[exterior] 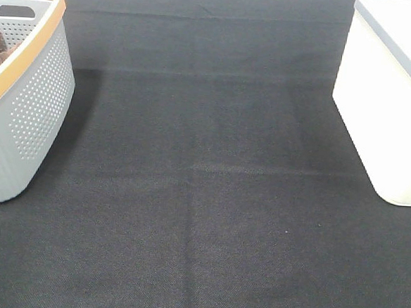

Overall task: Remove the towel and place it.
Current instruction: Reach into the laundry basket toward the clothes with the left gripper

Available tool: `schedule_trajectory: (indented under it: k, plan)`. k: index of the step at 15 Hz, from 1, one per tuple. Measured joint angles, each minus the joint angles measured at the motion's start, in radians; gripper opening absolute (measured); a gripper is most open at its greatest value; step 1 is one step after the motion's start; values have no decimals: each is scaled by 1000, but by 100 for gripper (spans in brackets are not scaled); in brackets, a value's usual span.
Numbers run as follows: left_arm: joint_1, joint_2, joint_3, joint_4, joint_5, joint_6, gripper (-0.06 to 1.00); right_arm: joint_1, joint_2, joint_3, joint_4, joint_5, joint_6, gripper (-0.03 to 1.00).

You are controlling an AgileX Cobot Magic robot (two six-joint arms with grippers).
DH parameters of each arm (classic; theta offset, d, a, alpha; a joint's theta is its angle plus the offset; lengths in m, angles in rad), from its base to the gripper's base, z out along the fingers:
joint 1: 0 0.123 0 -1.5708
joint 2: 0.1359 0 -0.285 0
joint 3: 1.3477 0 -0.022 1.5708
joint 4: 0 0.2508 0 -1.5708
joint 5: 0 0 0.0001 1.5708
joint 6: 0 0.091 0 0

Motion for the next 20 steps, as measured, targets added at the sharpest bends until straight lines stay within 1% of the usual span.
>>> schedule_trajectory:
  k: [20]
  plan:
    - [0,0,0,0,0,0,80,0,0,0,0,0,0,71]
